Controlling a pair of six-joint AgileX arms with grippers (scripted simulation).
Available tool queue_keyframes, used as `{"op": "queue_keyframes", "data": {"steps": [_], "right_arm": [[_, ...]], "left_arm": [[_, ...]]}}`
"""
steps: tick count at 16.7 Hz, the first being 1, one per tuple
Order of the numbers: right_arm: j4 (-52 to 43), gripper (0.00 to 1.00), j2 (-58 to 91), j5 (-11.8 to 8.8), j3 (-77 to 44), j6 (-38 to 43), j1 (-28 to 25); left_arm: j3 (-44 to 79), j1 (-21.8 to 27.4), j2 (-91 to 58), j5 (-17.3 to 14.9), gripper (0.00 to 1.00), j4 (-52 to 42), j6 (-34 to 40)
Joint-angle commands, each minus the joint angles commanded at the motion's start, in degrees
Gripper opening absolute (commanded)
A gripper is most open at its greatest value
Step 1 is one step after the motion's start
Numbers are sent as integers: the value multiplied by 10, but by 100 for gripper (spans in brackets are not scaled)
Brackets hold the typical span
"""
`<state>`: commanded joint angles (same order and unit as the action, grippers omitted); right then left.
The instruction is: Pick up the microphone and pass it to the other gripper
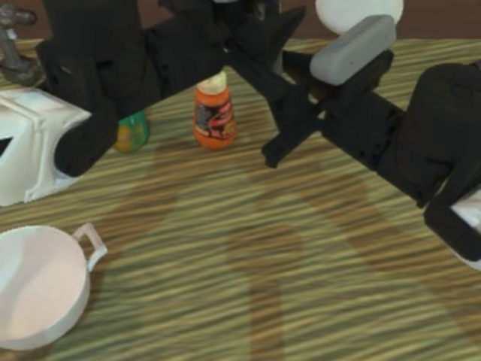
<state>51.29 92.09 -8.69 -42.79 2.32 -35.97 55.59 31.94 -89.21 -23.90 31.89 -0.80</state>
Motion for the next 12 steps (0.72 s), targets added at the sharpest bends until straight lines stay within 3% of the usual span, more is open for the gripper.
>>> {"op": "queue_keyframes", "data": {"steps": [2, 3, 11, 12], "right_arm": [[0, 0, 0, 0, 0, 0, 0], [0, 0, 0, 0, 0, 0, 0], [0, 0, 0, 0, 0, 0, 0], [0, 8, 0, 0, 0, 0, 0]], "left_arm": [[0, 0, 0, 0, 2, 0, 0], [0, 0, 0, 0, 0, 0, 0], [0, 0, 0, 0, 0, 0, 0], [0, 0, 0, 0, 0, 0, 0]]}}
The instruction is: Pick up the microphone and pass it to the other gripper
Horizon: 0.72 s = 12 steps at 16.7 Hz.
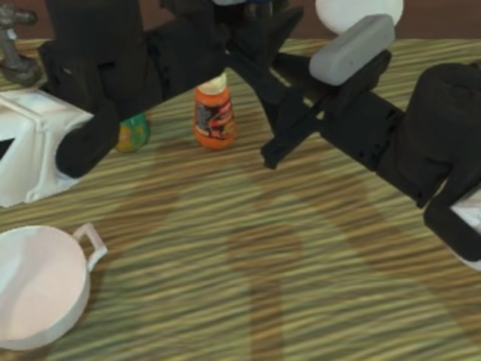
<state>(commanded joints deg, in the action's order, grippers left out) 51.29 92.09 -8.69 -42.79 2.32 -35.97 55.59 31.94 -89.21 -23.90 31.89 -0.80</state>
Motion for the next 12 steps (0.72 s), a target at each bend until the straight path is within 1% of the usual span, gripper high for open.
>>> {"op": "queue_keyframes", "data": {"steps": [12], "right_arm": [[0, 98, 0, 0, 0, 0, 0]], "left_arm": [[0, 0, 0, 0, 0, 0, 0]]}}
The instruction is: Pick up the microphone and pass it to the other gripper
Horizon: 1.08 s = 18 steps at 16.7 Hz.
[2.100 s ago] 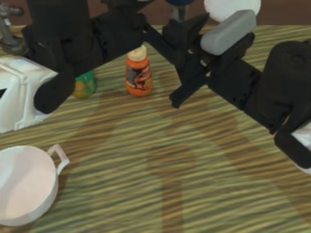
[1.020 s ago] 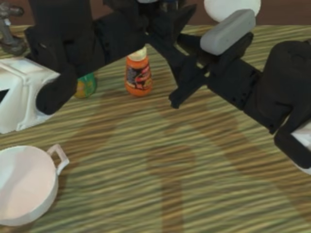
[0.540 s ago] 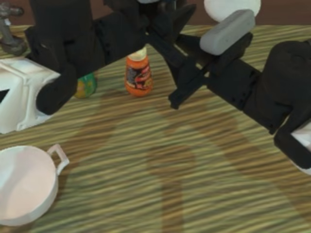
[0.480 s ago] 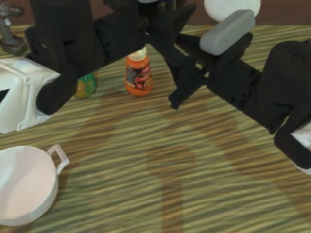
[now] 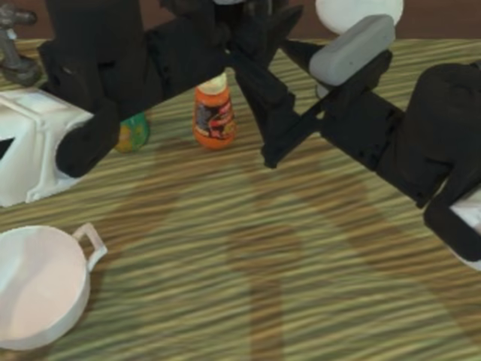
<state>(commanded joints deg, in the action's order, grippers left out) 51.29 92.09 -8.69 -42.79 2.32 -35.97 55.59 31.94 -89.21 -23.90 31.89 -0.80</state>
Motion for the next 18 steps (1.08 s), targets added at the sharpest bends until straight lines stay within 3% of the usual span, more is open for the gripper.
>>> {"op": "queue_keyframes", "data": {"steps": [10, 18], "right_arm": [[0, 100, -2, 0, 2, 0, -1], [-14, 100, -148, -25, 134, 1, 18]], "left_arm": [[-1, -1, 1, -1, 0, 0, 0], [-42, -85, 46, -73, 0, -6, -3]]}}
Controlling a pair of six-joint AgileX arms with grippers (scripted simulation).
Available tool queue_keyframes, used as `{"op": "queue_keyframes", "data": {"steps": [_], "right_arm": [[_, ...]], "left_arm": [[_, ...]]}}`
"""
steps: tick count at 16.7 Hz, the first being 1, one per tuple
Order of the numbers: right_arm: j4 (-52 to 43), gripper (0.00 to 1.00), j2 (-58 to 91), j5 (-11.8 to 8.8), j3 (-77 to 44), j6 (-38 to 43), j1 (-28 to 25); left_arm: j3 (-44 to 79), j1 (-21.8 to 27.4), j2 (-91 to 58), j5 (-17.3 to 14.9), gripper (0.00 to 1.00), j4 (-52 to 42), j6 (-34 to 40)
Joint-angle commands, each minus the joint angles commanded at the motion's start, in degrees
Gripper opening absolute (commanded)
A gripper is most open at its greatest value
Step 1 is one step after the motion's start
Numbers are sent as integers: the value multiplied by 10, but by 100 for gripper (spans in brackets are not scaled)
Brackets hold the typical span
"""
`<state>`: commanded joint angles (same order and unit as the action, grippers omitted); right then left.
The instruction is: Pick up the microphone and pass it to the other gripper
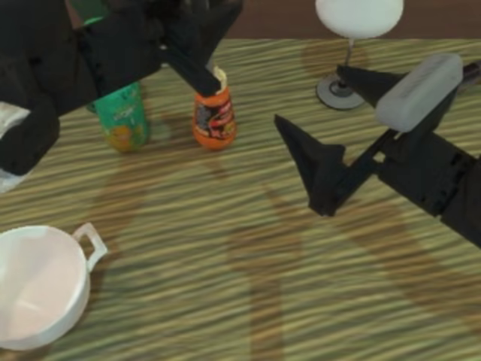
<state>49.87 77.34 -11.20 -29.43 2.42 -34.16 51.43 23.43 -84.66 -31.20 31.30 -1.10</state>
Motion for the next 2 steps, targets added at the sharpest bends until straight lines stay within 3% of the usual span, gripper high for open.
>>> {"op": "queue_keyframes", "data": {"steps": [2], "right_arm": [[1, 100, -11, -3, 11, 0, 1]], "left_arm": [[-4, -8, 4, -8, 0, -1, -1]]}}
